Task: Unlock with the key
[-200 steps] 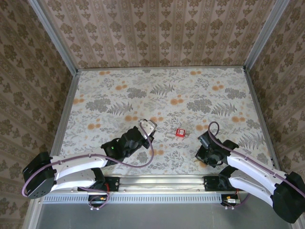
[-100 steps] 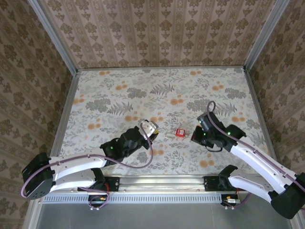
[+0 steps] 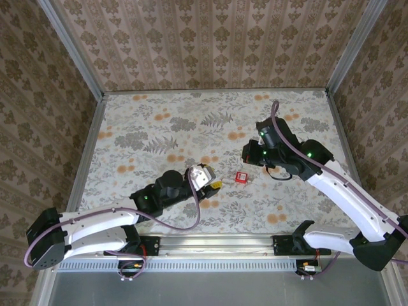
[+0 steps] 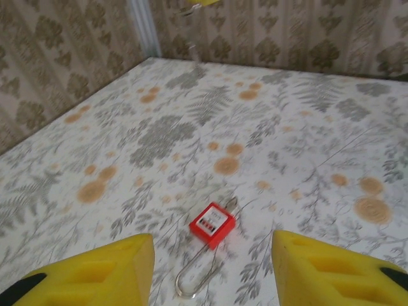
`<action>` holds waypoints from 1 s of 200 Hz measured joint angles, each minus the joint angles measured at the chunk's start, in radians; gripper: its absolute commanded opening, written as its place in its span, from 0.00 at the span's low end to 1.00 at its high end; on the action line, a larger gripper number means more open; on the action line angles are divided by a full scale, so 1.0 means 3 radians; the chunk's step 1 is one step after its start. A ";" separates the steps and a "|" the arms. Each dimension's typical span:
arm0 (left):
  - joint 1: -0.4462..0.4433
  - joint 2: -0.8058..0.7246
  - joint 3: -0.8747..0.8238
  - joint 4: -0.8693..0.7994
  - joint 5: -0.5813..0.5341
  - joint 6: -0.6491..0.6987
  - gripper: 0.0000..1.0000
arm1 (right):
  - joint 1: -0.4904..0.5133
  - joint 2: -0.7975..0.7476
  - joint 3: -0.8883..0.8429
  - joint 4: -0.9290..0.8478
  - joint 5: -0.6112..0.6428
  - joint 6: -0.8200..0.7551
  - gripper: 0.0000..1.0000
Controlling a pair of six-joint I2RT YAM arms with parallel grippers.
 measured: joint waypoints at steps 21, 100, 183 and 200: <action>0.0000 0.0167 0.0057 0.0305 0.0170 0.0076 0.59 | 0.0076 0.0004 0.0060 0.0006 -0.0061 -0.0013 0.00; 0.0075 0.0671 0.0210 0.1092 0.0303 0.0329 0.41 | 0.0234 0.0010 0.0064 0.0156 -0.0247 -0.0020 0.00; 0.0117 0.0679 0.0212 0.1232 0.0215 0.0312 0.29 | 0.0244 -0.0013 -0.0008 0.0229 -0.0309 -0.0018 0.00; 0.0117 0.0679 0.0212 0.1241 0.0214 0.0306 0.25 | 0.0244 -0.0013 -0.0029 0.0233 -0.0322 -0.0005 0.00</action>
